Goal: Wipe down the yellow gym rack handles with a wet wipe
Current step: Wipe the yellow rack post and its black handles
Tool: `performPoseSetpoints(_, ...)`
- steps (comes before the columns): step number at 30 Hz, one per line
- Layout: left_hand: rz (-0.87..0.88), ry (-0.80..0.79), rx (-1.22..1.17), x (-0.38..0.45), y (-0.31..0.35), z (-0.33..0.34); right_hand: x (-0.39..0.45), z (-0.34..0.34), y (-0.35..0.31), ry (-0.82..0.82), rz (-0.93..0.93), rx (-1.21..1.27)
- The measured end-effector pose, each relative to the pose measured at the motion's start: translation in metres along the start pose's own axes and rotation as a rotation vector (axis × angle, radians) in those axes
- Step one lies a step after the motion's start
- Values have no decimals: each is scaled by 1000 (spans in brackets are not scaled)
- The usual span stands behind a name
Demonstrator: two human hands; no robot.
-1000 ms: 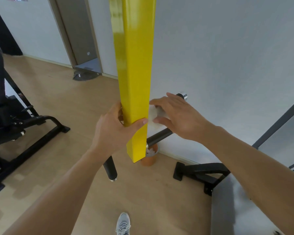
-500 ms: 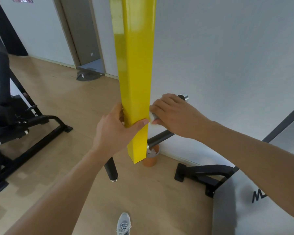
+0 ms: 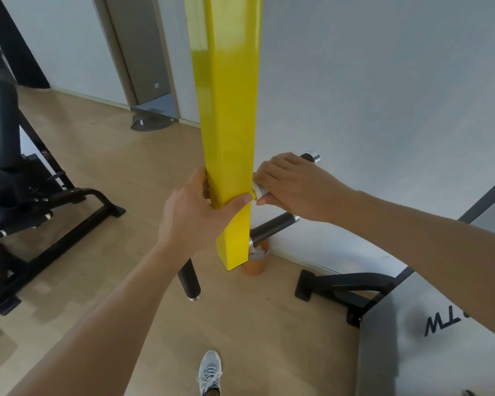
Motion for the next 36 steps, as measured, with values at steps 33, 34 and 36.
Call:
performPoseSetpoints(33, 43, 14, -60, -5, -2, -3, 15, -3, -15, -92, -63, -1)
performPoseSetpoints(34, 37, 11, -65, -5, -2, -4, 10, -6, -10, -79, -35, 6)
performPoseSetpoints(36, 28, -2, -69, -5, 0, -3, -2, -8, 9, -90, 30, 41)
Point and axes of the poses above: each hand's wrist, its own x-axis towards the middle knuckle, its own z-axis out of the palm, y = z × x, the point moved 2 cm from there along x, towards the middle knuckle, and after that the axes turned 2 degrees about -y, right-handed, at the moved point
